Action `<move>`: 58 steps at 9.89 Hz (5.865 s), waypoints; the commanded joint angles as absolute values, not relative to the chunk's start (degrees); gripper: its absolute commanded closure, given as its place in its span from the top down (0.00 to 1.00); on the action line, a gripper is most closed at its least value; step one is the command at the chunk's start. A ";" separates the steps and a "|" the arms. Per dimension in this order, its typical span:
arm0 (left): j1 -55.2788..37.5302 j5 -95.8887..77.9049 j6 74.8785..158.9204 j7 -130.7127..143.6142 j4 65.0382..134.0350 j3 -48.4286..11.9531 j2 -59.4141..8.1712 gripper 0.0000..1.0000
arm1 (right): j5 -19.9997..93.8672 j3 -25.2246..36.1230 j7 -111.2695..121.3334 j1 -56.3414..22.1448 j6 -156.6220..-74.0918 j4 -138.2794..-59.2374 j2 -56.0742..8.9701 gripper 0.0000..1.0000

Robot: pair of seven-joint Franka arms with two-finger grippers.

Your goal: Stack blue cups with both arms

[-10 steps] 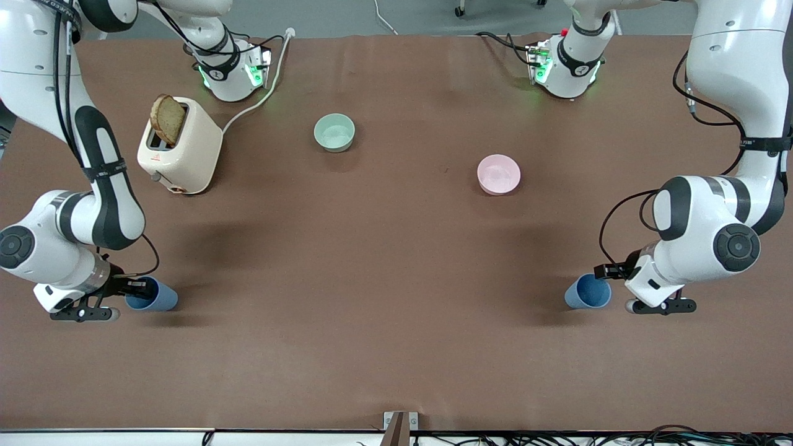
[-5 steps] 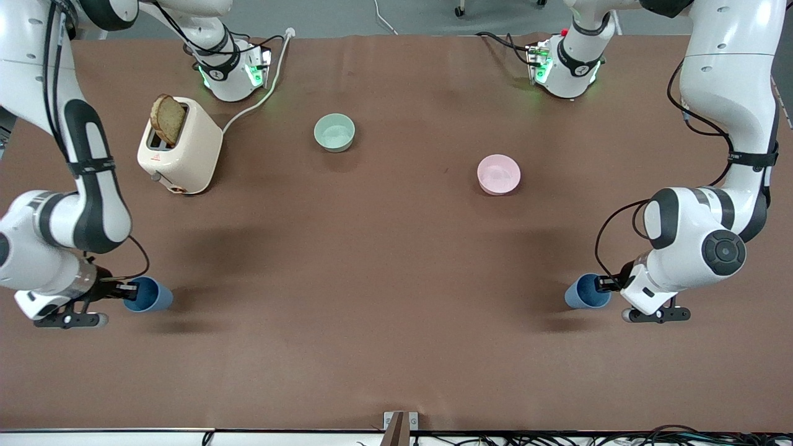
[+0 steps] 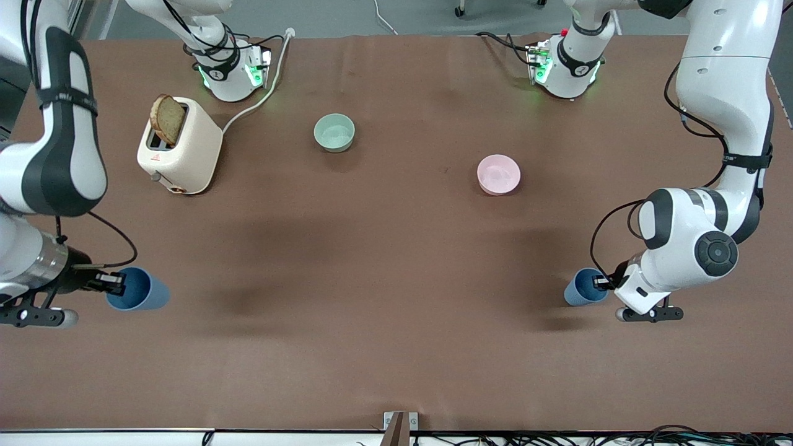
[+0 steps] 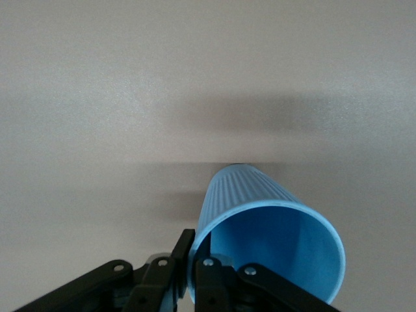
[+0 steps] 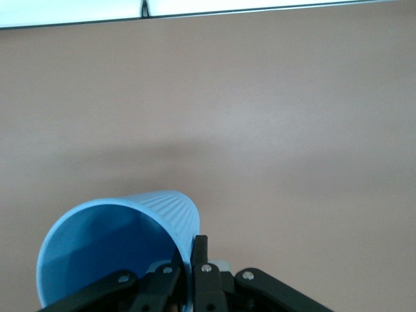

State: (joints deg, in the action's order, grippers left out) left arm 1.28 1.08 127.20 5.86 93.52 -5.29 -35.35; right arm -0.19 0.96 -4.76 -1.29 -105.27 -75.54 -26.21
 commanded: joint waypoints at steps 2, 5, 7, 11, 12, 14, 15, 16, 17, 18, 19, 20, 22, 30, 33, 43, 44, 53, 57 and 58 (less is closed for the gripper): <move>1.23 0.97 118.25 19.45 94.05 -10.95 -30.52 0.00 | 1.48 0.53 -8.87 -4.30 -95.75 -76.82 -17.78 0.01; -0.34 1.31 117.68 43.59 93.78 -23.17 -29.70 0.00 | 5.44 0.35 -14.13 -5.71 -91.49 -75.59 -15.12 0.01; -9.61 1.41 119.08 57.50 91.95 -23.73 -32.24 0.00 | 5.54 -0.09 -17.48 -8.86 -91.67 -75.67 -15.20 0.01; -19.51 3.50 127.00 75.05 89.38 -23.55 -40.24 0.00 | 5.27 0.00 -28.45 -17.03 -93.59 -75.67 -16.60 0.01; -19.42 4.12 127.00 75.06 89.65 -23.55 -40.34 0.01 | 5.62 0.00 -31.87 -18.44 -95.52 -75.85 -16.79 0.01; -19.51 3.96 127.09 75.32 89.30 -23.64 -41.66 0.45 | 5.54 0.00 -35.32 -21.52 -96.33 -76.20 -17.84 0.01; -19.51 4.30 127.00 77.06 89.21 -23.64 -41.23 0.99 | 5.54 0.00 -36.72 -22.66 -96.42 -76.20 -18.54 0.01; -18.82 3.78 126.13 77.51 88.34 -23.73 -39.83 1.00 | 5.45 0.00 -38.30 -24.24 -97.03 -76.20 -19.24 0.01; -17.24 4.04 122.03 77.35 87.72 -23.82 -37.81 1.00 | 5.54 0.00 -40.84 -25.39 -98.60 -76.20 -20.12 0.01; -16.62 4.39 116.95 76.91 86.93 -23.64 -33.27 1.00 | 5.54 0.00 -44.70 -28.01 -100.79 -76.20 -21.87 0.01; -16.00 4.57 112.28 76.30 86.31 -23.47 -28.26 1.00 | 5.02 0.00 -49.00 -31.34 -103.51 -76.20 -24.32 0.01; -13.39 6.48 106.49 71.76 84.31 -23.64 -24.56 1.00 | 4.84 0.00 -53.39 -33.81 -107.10 -76.11 -26.96 0.01; -7.95 7.38 94.02 58.26 77.03 -23.64 -22.15 1.00 | 4.66 0.00 -60.18 -37.77 -113.62 -76.11 -32.32 0.01; 12.66 6.34 85.61 14.73 74.88 -22.77 -7.74 1.00 | 5.27 0.00 -63.46 -42.27 -118.56 -76.11 -36.21 0.01; -3.12 1.52 85.87 5.72 84.08 -1.55 -0.20 1.00 | 5.27 0.00 -62.93 -42.71 -118.83 -76.11 -37.26 0.01; -4.39 0.35 87.01 2.81 84.55 0.09 -0.88 1.00 | 2.74 0.70 -62.41 -41.32 -119.20 -76.11 -33.60 1.00; -4.48 0.44 87.10 2.81 84.55 0.09 -0.88 1.00 | 0.29 1.31 -61.27 -39.83 -115.87 -76.11 -30.18 1.00; -5.10 0.61 86.66 2.90 84.90 -0.35 -0.97 1.00 | -0.88 1.58 -15.33 -3.81 -85.35 -78.91 -8.98 1.00; -4.75 0.79 85.08 3.69 85.86 -0.35 -0.35 1.00 | -0.62 1.67 -5.19 4.22 -83.94 -82.00 -4.31 1.00; -4.75 0.79 84.99 3.78 86.30 -0.35 0.00 1.00 | -0.96 1.58 -4.92 4.22 -84.20 -81.65 -4.48 1.00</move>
State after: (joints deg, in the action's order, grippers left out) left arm -4.72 0.94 85.27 3.79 83.24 -0.46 -0.81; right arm -0.42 2.95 -5.38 3.72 -83.42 -78.84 -6.67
